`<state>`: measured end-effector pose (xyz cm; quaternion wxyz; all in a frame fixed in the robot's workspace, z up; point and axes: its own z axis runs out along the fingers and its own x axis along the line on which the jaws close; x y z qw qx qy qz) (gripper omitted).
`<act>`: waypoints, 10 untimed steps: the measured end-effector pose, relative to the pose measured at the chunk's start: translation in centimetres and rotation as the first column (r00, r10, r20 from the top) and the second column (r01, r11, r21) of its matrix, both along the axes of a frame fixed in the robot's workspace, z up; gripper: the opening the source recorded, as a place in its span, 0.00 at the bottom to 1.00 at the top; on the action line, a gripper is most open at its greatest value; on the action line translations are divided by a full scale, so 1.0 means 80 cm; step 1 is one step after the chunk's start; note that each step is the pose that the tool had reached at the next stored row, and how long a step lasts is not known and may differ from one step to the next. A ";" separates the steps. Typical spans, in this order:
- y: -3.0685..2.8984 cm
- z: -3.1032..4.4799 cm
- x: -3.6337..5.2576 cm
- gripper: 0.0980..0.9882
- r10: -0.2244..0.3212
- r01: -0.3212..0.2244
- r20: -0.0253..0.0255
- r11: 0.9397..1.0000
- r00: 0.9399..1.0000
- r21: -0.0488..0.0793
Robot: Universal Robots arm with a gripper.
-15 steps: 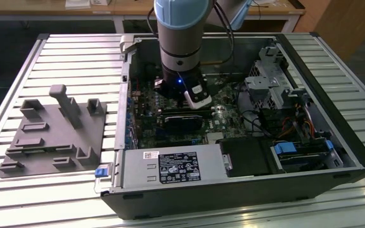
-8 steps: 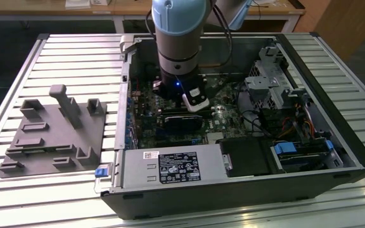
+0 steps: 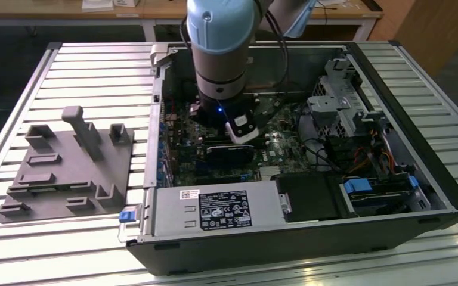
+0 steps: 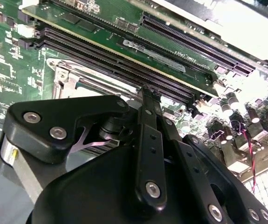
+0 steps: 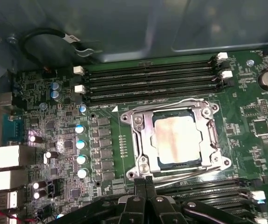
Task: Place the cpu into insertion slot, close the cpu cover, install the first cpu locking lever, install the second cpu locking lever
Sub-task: 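Install the second cpu locking lever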
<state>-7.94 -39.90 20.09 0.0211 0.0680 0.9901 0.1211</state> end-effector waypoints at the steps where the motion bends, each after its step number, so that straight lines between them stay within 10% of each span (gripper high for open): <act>1: -0.0001 -0.0015 0.000 0.01 0.000 0.000 0.000 1.000 1.000 0.003; 10: -0.0010 -0.0072 -0.002 0.01 0.000 0.000 0.000 0.999 1.000 0.033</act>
